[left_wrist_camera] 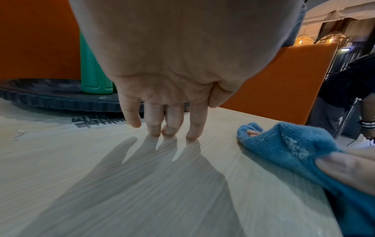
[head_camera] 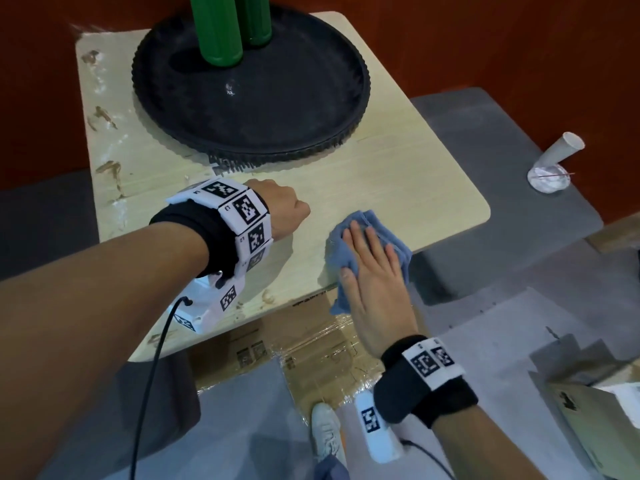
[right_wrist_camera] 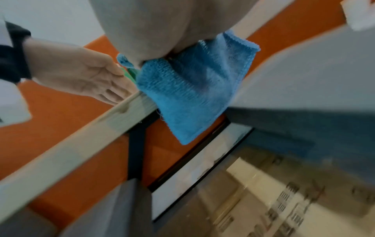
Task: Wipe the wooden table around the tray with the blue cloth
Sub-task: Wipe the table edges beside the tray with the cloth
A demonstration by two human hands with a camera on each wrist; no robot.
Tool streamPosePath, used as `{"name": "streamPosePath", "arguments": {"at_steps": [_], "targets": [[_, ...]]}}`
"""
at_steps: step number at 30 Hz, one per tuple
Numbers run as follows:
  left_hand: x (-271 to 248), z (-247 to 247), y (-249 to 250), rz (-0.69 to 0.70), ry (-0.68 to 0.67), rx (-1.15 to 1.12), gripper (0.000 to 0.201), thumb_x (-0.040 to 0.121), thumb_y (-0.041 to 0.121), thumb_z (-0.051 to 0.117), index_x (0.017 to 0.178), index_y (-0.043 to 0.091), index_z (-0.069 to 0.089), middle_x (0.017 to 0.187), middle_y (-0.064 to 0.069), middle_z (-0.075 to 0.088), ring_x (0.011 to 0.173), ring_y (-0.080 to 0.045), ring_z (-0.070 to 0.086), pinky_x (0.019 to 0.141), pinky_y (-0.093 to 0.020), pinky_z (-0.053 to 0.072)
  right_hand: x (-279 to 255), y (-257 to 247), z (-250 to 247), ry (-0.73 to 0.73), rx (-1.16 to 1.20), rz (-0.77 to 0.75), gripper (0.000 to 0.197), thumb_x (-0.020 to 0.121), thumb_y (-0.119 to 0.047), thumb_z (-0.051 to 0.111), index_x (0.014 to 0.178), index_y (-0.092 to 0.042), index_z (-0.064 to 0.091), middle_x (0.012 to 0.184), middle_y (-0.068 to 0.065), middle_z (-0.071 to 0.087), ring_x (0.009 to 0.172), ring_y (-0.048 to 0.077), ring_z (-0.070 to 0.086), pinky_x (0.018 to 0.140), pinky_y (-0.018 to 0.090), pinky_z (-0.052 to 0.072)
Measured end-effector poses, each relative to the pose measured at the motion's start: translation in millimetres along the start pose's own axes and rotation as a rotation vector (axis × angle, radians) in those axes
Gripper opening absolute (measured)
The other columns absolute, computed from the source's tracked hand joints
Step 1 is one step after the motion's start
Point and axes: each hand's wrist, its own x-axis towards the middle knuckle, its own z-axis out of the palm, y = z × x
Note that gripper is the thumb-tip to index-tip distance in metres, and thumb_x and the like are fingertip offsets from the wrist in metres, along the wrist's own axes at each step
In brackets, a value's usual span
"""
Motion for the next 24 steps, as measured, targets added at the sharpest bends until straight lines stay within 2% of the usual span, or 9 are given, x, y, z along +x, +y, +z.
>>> {"name": "streamPosePath", "arguments": {"at_steps": [2,7,11,13,16,18,20,21,24], "targets": [[-1,-2,1,-0.003,0.004,0.01,0.051,0.1,0.04,0.023,0.115,0.005,0.057,0.118,-0.019,0.056,0.097,-0.032,0.05,0.08,-0.033,0.035,7,21,-10,0.001,0.013,-0.002,0.056,0.099,-0.045,0.011,0.153,-0.028,0.007,0.16,-0.012,-0.002,0.145,0.0,-0.009,0.116,0.023,-0.009],[-1,1,-4,0.005,0.004,-0.012,0.053,0.1,0.041,0.022,0.113,0.004,0.057,0.116,-0.017,0.057,0.105,-0.032,0.054,0.081,-0.033,0.035,33,79,-38,0.116,0.032,0.178,0.056,0.1,-0.037,0.018,0.153,-0.018,0.014,0.161,-0.002,0.01,0.147,0.009,0.005,0.117,0.027,-0.001],[-2,4,-4,0.005,-0.006,-0.026,0.054,0.1,0.04,0.021,0.118,0.003,0.056,0.107,-0.013,0.055,0.093,-0.026,0.046,0.08,-0.032,0.032,25,39,-23,0.132,-0.003,0.268,0.052,0.103,-0.035,0.019,0.151,-0.02,0.008,0.161,-0.001,0.003,0.147,0.013,-0.003,0.119,0.036,-0.006],[-1,3,-4,-0.001,-0.01,-0.021,0.053,0.1,0.04,0.022,0.116,0.003,0.056,0.106,-0.015,0.055,0.09,-0.025,0.042,0.079,-0.032,0.032,5,-5,-5,0.056,-0.033,0.166,0.053,0.101,-0.039,0.013,0.15,-0.025,0.001,0.159,-0.005,-0.007,0.146,0.013,-0.012,0.117,0.036,-0.011],[0,3,-4,-0.008,-0.023,-0.025,0.043,0.1,0.04,0.023,0.101,0.009,0.052,0.098,-0.013,0.049,0.086,-0.025,0.04,0.077,-0.032,0.032,-19,-40,16,-0.058,-0.063,-0.065,0.057,0.099,-0.043,0.01,0.151,-0.026,-0.002,0.158,-0.009,-0.012,0.145,0.01,-0.019,0.118,0.033,-0.015],[0,1,-4,-0.005,-0.027,-0.027,0.043,0.1,0.04,0.023,0.102,0.009,0.052,0.106,-0.015,0.054,0.088,-0.026,0.043,0.079,-0.033,0.033,-13,-22,12,-0.091,-0.103,-0.124,0.057,0.099,-0.044,0.014,0.151,-0.027,-0.002,0.158,-0.011,-0.013,0.145,0.006,-0.017,0.118,0.032,-0.012],[0,2,-5,-0.006,-0.025,-0.03,0.051,0.099,0.041,0.022,0.113,0.005,0.055,0.117,-0.016,0.057,0.094,-0.028,0.047,0.081,-0.034,0.035,0,18,-2,-0.067,-0.179,-0.092,0.057,0.1,-0.043,0.021,0.151,-0.026,0.001,0.158,-0.008,-0.011,0.146,0.008,-0.013,0.119,0.034,-0.009],[-1,2,-5,-0.003,-0.021,-0.028,0.053,0.099,0.042,0.021,0.116,0.005,0.055,0.12,-0.016,0.057,0.097,-0.028,0.049,0.082,-0.034,0.035,8,41,-13,-0.023,-0.189,-0.043,0.057,0.101,-0.042,0.024,0.152,-0.025,0.005,0.159,-0.006,-0.006,0.147,0.009,-0.01,0.121,0.037,-0.004],[-2,2,-4,0.003,-0.022,-0.019,0.053,0.1,0.042,0.021,0.119,0.004,0.054,0.123,-0.017,0.055,0.099,-0.028,0.047,0.082,-0.033,0.034,29,103,-44,0.065,-0.093,0.163,0.058,0.099,-0.042,0.014,0.153,-0.02,0.011,0.161,-0.001,0.007,0.147,0.009,0.001,0.121,0.036,0.002]]}}
